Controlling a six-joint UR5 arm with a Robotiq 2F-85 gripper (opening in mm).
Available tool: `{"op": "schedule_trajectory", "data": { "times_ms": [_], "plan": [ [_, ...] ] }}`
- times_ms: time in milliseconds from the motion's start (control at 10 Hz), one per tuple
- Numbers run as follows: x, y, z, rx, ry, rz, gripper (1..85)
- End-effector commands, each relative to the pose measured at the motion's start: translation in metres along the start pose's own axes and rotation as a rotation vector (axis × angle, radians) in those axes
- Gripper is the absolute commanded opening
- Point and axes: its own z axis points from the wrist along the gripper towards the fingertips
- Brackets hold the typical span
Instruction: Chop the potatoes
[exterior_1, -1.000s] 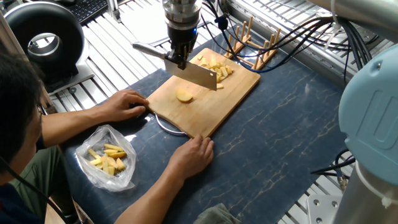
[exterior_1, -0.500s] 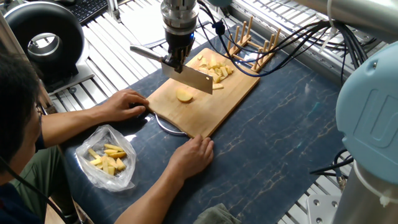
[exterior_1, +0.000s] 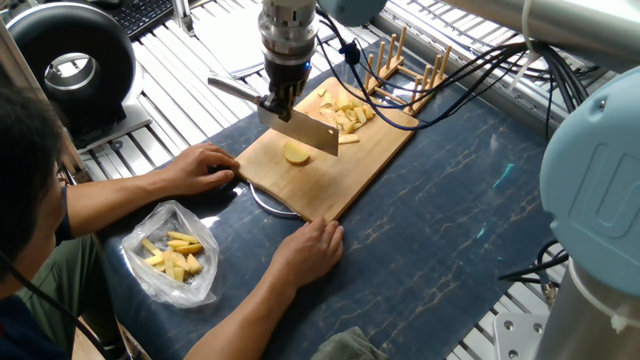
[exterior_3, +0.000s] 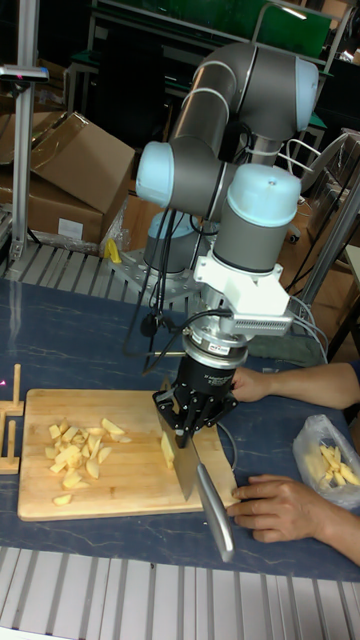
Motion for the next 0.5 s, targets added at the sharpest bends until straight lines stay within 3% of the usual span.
{"op": "schedule_trajectory", "data": {
  "times_ms": [0,400],
  "plan": [
    [-0.0005,0.0042,0.004,-0.008,-0.012,0.013,1.0],
    [0.0006,0.0044,0.0054,-0.006,-0.013,0.015,1.0]
  ]
}}
